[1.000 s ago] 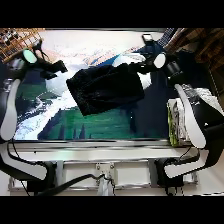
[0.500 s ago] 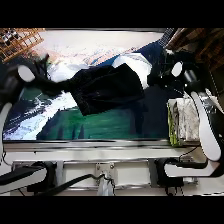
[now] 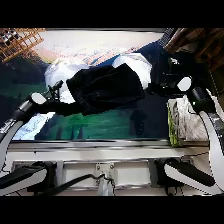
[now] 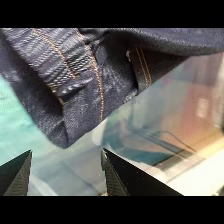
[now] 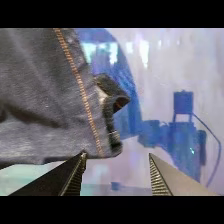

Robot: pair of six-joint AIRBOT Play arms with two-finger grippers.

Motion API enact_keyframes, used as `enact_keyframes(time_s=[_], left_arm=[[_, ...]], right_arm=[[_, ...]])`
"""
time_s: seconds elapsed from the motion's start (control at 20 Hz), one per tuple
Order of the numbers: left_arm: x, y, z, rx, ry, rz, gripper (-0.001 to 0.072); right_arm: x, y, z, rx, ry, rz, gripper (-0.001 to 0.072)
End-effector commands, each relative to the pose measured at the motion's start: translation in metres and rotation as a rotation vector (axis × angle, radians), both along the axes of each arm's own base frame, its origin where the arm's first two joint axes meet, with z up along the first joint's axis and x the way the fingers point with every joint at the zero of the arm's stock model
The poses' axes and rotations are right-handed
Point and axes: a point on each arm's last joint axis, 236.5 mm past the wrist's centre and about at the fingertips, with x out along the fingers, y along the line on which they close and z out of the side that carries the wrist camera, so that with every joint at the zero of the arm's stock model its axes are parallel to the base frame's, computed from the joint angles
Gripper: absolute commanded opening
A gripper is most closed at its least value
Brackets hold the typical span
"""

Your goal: Fold the clothes and pants, and hang the long-sleeved shirts on hangers.

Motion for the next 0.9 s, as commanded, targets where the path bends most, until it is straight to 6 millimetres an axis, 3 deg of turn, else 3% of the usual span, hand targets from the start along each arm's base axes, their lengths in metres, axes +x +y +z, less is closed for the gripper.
enact_keyframes(time_s=[0.0, 0.2, 0.25, 0.3, 0.4, 0.45, 0.6, 0.65, 0.7, 0.85], left_arm=[[0.000, -0.027, -0.014, -0.077, -0.015, -0.045, 0.0445], [0.001, -0.054, -0.031, -0.075, -0.042, -0.069, 0.0445], [0.001, -0.059, -0.033, -0.078, -0.043, -0.066, 0.0346], [0.000, -0.063, -0.033, -0.087, -0.039, -0.061, 0.0046], [-0.002, -0.064, -0.014, -0.139, -0.024, -0.064, 0.0030], [-0.003, -0.060, 0.005, -0.172, -0.036, -0.068, 0.0030], [0.010, -0.027, 0.064, -0.197, -0.173, -0.035, 0.0029], [0.015, -0.016, 0.081, -0.197, -0.226, -0.009, 0.0029], [0.019, -0.009, 0.094, -0.199, -0.264, 0.012, 0.0029], [0.019, -0.005, 0.109, -0.209, -0.299, 0.022, 0.0029]], right_arm=[[-0.007, 0.009, 0.009, 0.045, -0.009, 0.004, 0.0454], [-0.015, 0.018, 0.007, 0.052, 0.020, 0.029, 0.0454], [-0.016, 0.021, 0.007, 0.053, 0.022, 0.037, 0.0454], [-0.016, 0.022, 0.007, 0.052, 0.021, 0.040, 0.0454], [-0.016, 0.017, 0.005, 0.027, 0.022, 0.042, 0.0454], [-0.016, 0.010, 0.002, -0.002, 0.023, 0.045, 0.0454], [-0.015, 0.005, -0.007, -0.051, 0.002, 0.086, 0.0460], [-0.016, 0.012, -0.011, -0.033, -0.006, 0.123, 0.0527], [-0.019, 0.024, -0.014, 0.010, -0.006, 0.149, 0.0646], [-0.023, 0.048, -0.022, 0.132, 0.005, 0.156, 0.0661]])
